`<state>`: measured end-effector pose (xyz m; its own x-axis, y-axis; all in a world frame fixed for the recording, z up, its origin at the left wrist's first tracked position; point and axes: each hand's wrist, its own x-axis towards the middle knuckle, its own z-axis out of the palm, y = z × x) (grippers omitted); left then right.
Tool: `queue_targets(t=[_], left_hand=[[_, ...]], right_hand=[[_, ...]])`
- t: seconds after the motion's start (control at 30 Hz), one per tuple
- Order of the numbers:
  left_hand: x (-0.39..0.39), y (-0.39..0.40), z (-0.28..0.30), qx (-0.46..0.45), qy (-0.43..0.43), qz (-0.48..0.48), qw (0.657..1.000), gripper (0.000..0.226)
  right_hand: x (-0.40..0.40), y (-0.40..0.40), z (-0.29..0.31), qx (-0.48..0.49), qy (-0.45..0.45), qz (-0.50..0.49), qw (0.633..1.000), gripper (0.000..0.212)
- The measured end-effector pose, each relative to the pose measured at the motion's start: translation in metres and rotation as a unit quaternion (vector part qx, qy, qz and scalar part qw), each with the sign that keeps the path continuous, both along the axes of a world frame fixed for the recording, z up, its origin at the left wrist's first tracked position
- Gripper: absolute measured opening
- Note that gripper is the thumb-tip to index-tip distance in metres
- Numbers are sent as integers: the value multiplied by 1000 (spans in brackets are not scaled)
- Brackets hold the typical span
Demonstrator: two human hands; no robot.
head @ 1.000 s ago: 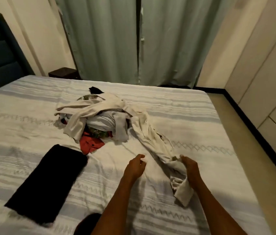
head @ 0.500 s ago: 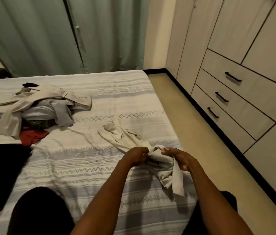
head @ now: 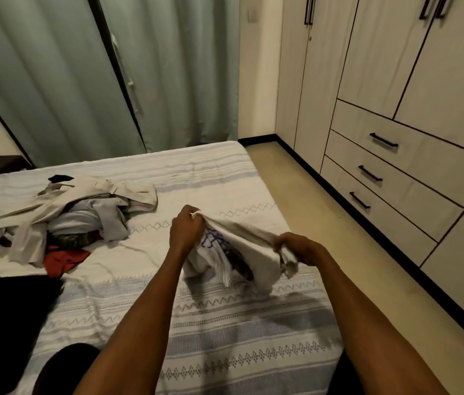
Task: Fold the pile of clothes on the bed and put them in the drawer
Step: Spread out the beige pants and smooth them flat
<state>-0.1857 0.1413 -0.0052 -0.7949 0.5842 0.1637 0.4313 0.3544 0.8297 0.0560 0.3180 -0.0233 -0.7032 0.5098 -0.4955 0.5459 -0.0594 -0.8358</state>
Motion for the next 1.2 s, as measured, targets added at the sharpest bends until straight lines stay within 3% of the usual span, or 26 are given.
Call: queue_targets(t=[0.1, 0.17, 0.23, 0.33, 0.4, 0.5, 0.6, 0.7, 0.8, 0.87, 1.0, 1.1, 1.2], left_hand=[[-13, -18, -12, -62, 3, 38, 997, 34], [-16, -23, -20, -68, 11, 2, 998, 56], [-8, -21, -25, -44, 18, -106, 993, 67], [15, -10, -20, -14, -97, -230, 968, 56], [19, -1, -21, -14, -165, -233, 958, 38], [16, 1, -32, -1, -191, -114, 975, 11], [8, -6, -41, 26, -242, -40, 969, 15], [2, -17, -49, -19, -239, -61, 969, 16], [-3, -22, -63, -48, -221, -67, 972, 16], [-2, -23, -73, -71, -221, -74, 970, 18], [3, -16, -88, -109, -203, -93, 969, 15], [9, -7, -90, -133, -156, -117, 972, 16], [11, 4, -89, -158, -56, -142, 976, 18]], right_hand=[[-13, -3, 17, -163, 150, -57, 974, 13], [-30, -5, 23, -208, 255, -4, 944, 39], [-47, -6, 23, -237, 296, 35, 925, 58], [-72, -17, 18, -243, 288, 34, 926, 69], [-84, -24, 11, -251, 300, 37, 920, 54], [-92, -35, -2, -227, 312, -14, 923, 38], [-99, -37, -13, -165, 318, -80, 930, 57], [-104, -29, -39, -13, 275, -120, 954, 88], [-93, -23, -75, 108, 149, -174, 967, 73], [-77, -21, -100, 158, 43, -174, 971, 76], [-48, -13, -139, 223, -129, -137, 957, 68], [-45, -18, -145, 189, -149, -148, 959, 55], [-55, -25, -135, 165, -135, -160, 964, 36]])
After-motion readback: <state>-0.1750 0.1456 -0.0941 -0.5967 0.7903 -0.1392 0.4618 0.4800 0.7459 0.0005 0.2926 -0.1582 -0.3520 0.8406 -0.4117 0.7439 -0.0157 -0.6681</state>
